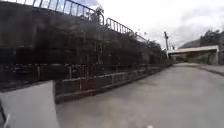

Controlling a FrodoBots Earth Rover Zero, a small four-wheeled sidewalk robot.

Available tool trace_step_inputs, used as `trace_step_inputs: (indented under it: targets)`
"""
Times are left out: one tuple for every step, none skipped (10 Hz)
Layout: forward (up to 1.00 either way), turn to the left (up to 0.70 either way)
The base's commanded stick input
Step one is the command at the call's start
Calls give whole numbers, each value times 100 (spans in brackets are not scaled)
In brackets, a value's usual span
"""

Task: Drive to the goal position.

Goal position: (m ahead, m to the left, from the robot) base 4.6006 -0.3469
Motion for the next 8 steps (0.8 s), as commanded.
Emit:
trace_step_inputs:
  targets:
    - [0, -45]
    - [0, -45]
    - [0, 0]
    - [0, 0]
    - [0, 0]
    - [0, 0]
    - [0, 0]
    - [0, 0]
